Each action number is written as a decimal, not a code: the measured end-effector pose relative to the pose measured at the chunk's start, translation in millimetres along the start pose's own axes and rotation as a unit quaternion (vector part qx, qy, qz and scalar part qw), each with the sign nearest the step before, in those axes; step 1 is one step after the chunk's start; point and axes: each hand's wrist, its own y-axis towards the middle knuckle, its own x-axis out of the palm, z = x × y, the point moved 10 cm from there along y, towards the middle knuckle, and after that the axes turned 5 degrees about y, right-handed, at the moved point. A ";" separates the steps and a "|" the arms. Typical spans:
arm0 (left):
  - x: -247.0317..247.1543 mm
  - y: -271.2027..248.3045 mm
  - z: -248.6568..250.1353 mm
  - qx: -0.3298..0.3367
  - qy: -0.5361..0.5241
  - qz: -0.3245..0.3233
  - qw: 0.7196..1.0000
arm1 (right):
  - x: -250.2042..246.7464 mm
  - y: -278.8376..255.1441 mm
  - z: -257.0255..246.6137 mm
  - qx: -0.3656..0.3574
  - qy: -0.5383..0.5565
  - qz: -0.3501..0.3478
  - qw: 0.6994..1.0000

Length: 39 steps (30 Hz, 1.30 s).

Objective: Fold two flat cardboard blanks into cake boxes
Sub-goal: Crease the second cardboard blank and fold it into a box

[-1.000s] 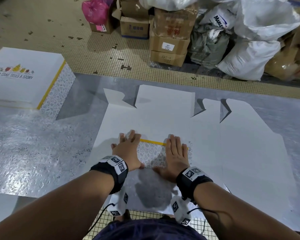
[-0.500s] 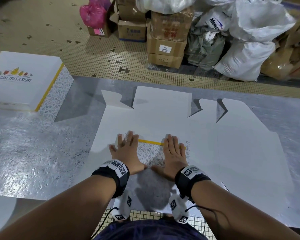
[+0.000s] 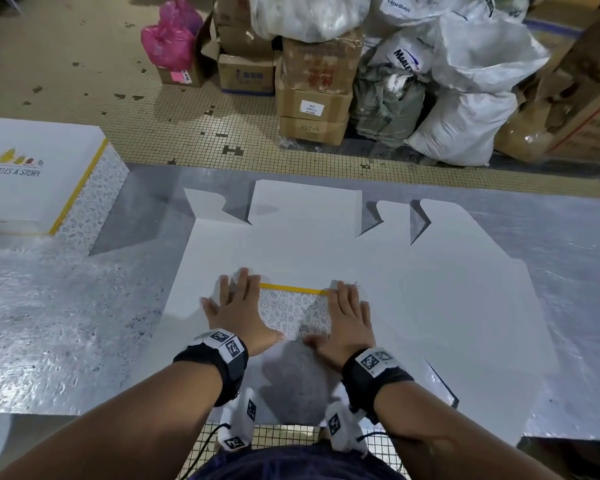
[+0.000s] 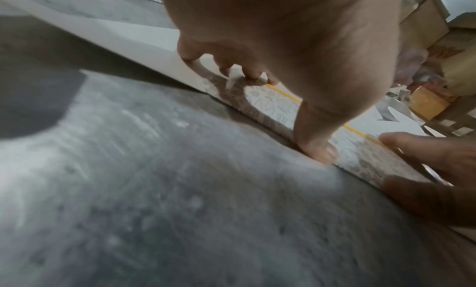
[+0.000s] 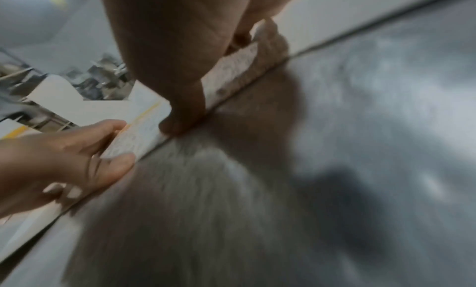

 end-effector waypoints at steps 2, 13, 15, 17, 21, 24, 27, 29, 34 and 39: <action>1.6 1.3 2.1 0.001 -0.010 -0.001 1.000 | 1.7 -1.9 2.7 -0.009 0.015 0.006 1.000; -8.5 -5.7 -52.3 0.071 -0.171 0.089 0.979 | -13.5 -15.1 46.4 -0.049 0.072 0.022 0.996; -5.7 -5.9 -55.0 0.041 -0.136 0.090 0.986 | -13.7 -15.8 47.6 -0.024 0.062 0.033 0.997; -8.5 -5.8 -52.6 0.021 -0.109 0.076 0.991 | -17.1 -16.7 53.4 0.016 0.066 0.037 0.997; -12.3 -8.7 -54.2 0.014 -0.119 0.071 0.990 | -23.1 -21.9 58.3 0.039 0.066 0.042 0.996; -6.2 -13.7 -55.2 0.012 -0.150 0.070 0.986 | -23.6 -28.1 58.1 0.030 0.089 0.058 0.994; -5.2 -17.6 -51.6 -0.001 -0.168 0.058 0.984 | -25.7 -33.4 58.2 0.020 0.111 0.091 0.989; -11.0 -19.5 -44.5 0.001 -0.166 0.059 0.984 | -29.1 -38.3 57.9 0.018 0.153 0.109 0.982; -47.3 -28.2 15.8 0.127 -0.116 0.111 0.979 | -40.2 -46.6 60.3 0.032 0.208 0.149 0.966; -57.3 -34.5 95.4 0.264 -0.036 0.078 0.961 | -53.8 -56.1 64.7 0.038 0.284 0.188 0.939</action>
